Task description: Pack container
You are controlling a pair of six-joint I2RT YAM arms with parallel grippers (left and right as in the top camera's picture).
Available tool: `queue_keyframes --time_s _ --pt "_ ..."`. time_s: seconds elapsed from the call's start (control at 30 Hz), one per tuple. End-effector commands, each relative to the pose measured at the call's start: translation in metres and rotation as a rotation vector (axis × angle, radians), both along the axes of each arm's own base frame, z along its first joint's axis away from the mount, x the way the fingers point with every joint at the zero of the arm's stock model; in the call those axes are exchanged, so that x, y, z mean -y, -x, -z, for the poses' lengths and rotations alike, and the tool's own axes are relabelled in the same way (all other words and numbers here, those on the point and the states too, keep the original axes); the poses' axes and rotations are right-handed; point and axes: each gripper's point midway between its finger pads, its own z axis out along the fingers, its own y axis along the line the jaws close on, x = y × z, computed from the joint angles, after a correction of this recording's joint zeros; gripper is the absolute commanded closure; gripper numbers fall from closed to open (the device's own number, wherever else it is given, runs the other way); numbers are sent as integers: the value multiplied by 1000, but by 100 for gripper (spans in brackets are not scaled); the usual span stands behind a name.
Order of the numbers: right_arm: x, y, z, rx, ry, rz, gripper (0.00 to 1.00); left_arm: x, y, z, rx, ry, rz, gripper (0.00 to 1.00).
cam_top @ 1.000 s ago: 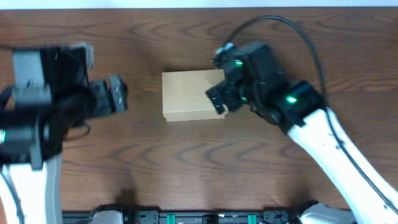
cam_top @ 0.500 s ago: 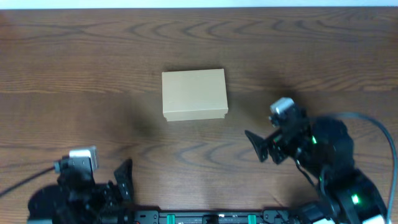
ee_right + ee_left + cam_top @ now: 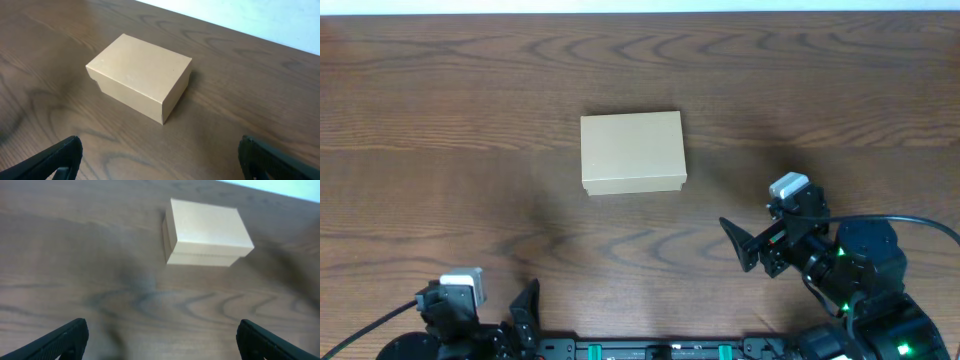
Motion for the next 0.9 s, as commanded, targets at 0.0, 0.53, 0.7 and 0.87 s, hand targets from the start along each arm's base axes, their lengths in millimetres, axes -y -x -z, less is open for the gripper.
queue_keyframes --time_s 0.0,0.53,0.7,0.87 --pt "2 -1 5 -20 -8 14 1 -8 0 4 -1 -55 -18 5" --pt "2 -1 5 -20 -8 14 1 -38 -61 33 117 -330 -42 5" --pt "2 -1 5 -20 -8 14 1 -38 -67 56 150 -331 -47 5" --pt "2 -1 5 -20 -8 14 1 -38 -71 91 122 -330 -43 5"
